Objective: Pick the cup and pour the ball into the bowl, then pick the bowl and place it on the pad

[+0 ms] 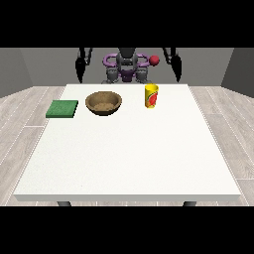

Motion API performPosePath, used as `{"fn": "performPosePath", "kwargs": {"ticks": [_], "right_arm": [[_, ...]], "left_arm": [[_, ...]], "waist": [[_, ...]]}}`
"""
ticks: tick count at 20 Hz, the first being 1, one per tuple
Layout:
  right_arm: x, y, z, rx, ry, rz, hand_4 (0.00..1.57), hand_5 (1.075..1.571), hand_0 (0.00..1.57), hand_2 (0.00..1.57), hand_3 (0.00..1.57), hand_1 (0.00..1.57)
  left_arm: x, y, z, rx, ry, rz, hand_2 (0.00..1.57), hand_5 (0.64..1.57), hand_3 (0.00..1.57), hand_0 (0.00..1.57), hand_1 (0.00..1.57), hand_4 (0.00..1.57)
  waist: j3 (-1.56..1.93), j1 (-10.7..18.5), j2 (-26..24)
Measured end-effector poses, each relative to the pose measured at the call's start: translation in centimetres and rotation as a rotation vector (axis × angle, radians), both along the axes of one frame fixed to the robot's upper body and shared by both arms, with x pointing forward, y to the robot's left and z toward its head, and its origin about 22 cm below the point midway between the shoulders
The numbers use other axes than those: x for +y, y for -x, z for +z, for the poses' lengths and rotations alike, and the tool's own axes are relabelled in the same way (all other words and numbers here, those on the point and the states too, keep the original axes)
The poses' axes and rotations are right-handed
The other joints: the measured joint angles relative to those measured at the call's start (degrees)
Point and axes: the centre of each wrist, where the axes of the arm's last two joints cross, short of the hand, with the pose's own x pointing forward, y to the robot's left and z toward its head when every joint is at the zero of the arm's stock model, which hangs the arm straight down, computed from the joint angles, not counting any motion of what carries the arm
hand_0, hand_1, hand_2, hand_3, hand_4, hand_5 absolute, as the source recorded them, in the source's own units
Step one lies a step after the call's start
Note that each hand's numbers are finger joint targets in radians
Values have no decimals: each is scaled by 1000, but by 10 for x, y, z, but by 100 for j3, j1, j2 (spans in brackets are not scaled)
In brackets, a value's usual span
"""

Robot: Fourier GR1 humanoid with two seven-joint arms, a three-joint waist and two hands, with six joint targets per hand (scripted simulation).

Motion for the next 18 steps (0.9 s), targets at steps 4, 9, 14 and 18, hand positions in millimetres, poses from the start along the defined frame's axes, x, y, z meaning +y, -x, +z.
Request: {"fn": "performPosePath", "kwargs": {"ticks": [4,9,14,18], "right_arm": [[-2,-1,15,-20,10,6,583,1570,0,0,0,0],[4,16,10,75,-87,11,517,1570,0,0,0,0],[6,44,15,182,-178,-24,524,1570,0,0,0,0],[5,55,36,144,-197,-24,488,1570,0,0,0,0]], "left_arm": [[5,-1,15,-17,-19,-5,0,1562,0,0,0,0],[-15,12,17,47,124,-45,0,1561,0,0,0,0],[-25,40,26,131,222,-46,0,1553,0,0,0,0],[-39,50,51,88,241,-57,0,1549,0,0,0,0]], "waist": [[-71,5,-744],[-138,-46,-1960],[-162,-34,-2662],[-169,-45,-2418]]}}
